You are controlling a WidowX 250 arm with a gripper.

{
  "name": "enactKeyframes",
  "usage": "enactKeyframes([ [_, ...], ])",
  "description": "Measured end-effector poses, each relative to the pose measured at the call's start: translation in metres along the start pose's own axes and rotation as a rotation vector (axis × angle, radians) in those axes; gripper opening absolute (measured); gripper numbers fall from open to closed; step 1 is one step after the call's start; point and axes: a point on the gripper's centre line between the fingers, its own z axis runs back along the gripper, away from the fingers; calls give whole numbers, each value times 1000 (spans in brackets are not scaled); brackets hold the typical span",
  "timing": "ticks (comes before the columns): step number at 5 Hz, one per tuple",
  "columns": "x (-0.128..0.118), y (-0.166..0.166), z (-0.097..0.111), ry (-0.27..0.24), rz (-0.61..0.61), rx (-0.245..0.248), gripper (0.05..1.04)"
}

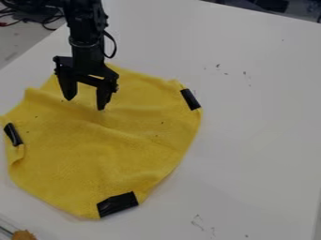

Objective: Stretch cloth from bottom left to bottom right

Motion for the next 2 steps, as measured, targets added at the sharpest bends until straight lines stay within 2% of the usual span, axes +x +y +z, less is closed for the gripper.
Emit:
enactKeyframes([
  [1,-1,-2,10,-27,14,17,999],
  [2,4,-4,12,-61,-6,12,999],
])
